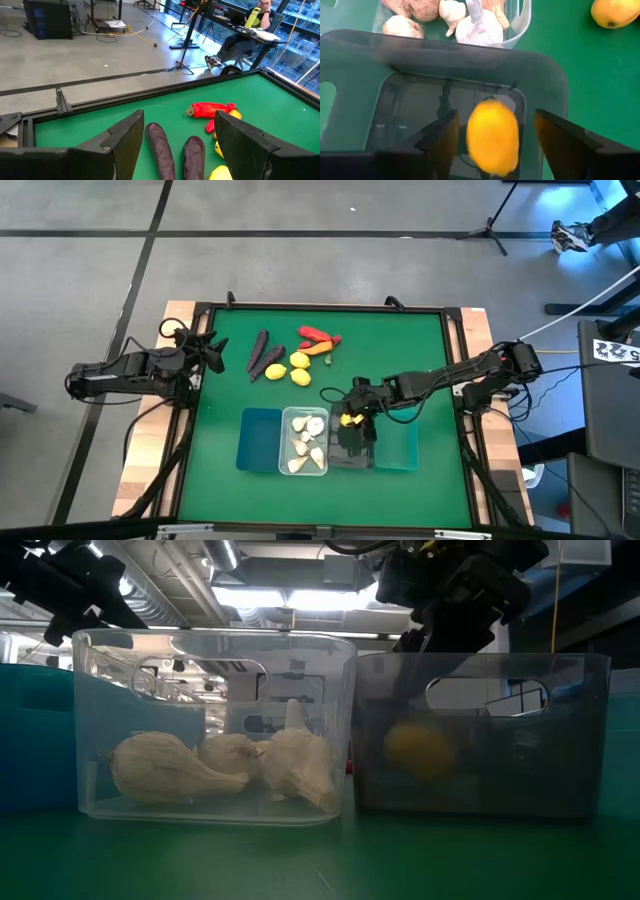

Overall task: Sort produce into baskets
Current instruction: Put the yellow lemon into the black bin

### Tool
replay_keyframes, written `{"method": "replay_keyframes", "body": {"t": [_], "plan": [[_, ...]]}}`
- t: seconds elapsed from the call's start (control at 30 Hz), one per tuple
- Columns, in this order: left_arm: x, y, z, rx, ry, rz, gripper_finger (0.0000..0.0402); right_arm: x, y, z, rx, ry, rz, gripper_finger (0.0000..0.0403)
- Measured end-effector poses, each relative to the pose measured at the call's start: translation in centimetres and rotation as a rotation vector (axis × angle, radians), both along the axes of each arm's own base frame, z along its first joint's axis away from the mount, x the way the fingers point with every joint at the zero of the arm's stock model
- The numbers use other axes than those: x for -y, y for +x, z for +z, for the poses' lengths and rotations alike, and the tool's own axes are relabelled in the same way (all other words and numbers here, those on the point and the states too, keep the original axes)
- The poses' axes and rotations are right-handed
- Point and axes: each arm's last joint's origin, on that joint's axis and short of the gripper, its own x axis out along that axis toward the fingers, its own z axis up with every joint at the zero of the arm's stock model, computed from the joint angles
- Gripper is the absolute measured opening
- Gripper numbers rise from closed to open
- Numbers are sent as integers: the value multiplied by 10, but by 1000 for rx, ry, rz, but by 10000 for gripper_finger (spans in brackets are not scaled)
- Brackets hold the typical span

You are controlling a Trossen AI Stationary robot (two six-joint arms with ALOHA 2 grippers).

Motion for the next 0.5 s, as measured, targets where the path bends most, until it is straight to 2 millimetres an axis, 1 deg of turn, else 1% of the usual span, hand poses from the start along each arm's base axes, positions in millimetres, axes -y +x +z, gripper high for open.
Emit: {"method": "replay_keyframes", "body": {"t": [0.1, 0.23, 0.3, 0.43, 0.5], "plan": [[0, 0, 0, 0, 0, 0, 237, 0, 0, 0, 0, 5, 4, 266], [0, 0, 0, 0, 0, 0, 237, 0, 1, 2, 6, 0, 13, 268], [0, 0, 0, 0, 0, 0, 237, -1, 4, 9, 25, -12, 34, 268], [0, 0, 0, 0, 0, 0, 237, -2, 14, 31, 103, -48, 83, 268], [0, 0, 0, 0, 0, 0, 237, 1, 19, 43, 157, -106, 77, 268]]}}
